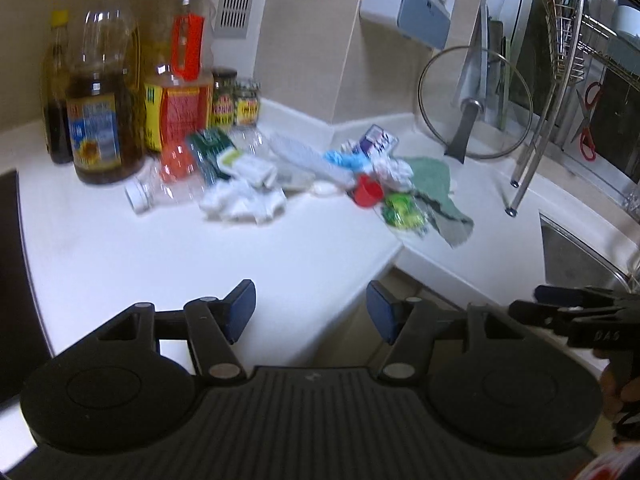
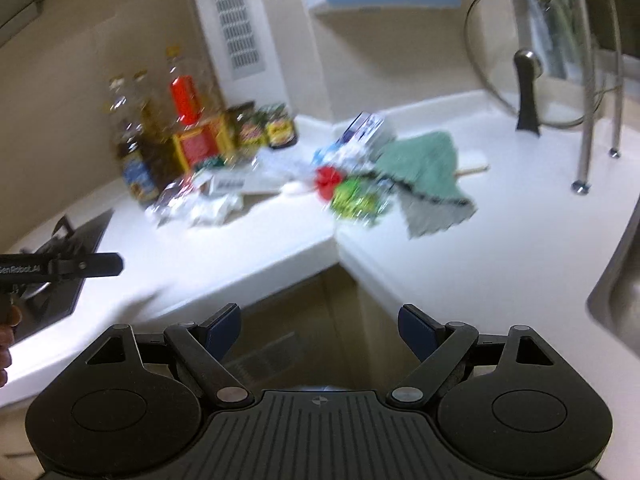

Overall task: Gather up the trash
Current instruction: 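Raise both tools back up toward the cluttered counter, then grasp the white tissue with the right gripper while the left gripper grasps the white-green box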

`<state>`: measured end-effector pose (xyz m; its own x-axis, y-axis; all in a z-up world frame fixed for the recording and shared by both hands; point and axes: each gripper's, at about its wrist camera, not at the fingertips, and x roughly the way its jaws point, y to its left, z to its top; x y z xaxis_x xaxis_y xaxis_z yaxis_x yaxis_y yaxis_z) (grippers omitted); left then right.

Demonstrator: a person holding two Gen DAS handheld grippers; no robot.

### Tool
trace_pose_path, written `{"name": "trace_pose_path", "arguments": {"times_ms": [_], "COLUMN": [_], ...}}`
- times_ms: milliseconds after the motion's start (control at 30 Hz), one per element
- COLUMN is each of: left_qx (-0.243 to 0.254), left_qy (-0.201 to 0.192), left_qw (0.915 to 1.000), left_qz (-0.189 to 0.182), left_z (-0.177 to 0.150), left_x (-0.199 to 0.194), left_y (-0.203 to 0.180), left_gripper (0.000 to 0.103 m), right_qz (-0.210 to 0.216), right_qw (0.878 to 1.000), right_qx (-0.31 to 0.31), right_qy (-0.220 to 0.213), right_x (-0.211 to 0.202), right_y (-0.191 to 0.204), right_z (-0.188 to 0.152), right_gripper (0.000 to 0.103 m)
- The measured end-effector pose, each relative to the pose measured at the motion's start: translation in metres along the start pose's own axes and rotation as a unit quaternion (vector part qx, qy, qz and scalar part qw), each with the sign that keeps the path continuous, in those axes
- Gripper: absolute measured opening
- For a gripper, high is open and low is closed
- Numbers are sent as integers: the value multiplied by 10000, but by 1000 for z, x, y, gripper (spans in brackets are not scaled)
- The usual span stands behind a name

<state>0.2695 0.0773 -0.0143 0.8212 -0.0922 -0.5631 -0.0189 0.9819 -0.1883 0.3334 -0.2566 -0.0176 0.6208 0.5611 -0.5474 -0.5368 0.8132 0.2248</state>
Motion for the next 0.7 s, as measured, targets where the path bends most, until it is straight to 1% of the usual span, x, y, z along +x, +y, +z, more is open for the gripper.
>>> {"name": "trace_pose_path", "arguments": {"times_ms": [200, 333, 400, 467, 533, 633, 700], "left_qx": [33, 77, 106, 133, 147, 124, 98], "left_qy": [-218, -305, -345, -384, -413, -432, -405], "left_qw": [9997, 9993, 9991, 9987, 9983, 9977, 9973], "left_qz": [85, 191, 237, 305, 391, 511, 609], "left_z": [19, 31, 37, 42, 46, 51, 54], "left_x": [6, 18, 24, 31, 38, 50, 59], "left_y": [13, 19, 19, 19, 18, 18, 18], "left_gripper": [58, 58, 58, 58, 58, 58, 58], "right_qz": [-183, -198, -165, -120, -40, 88, 210], "right_qw": [9994, 9988, 9988, 9988, 9990, 9988, 9985], "right_qx": [-10, -125, -162, -198, -225, -337, -405], "right_qy": [-290, -426, -434, -423, -383, -334, -290], "right_x": [2, 12, 21, 32, 45, 66, 81], "right_y": [-9, -14, -18, -22, -28, -36, -41], "right_z": [25, 42, 51, 59, 67, 80, 90], "right_gripper": [86, 86, 84, 77, 75, 69, 68]}}
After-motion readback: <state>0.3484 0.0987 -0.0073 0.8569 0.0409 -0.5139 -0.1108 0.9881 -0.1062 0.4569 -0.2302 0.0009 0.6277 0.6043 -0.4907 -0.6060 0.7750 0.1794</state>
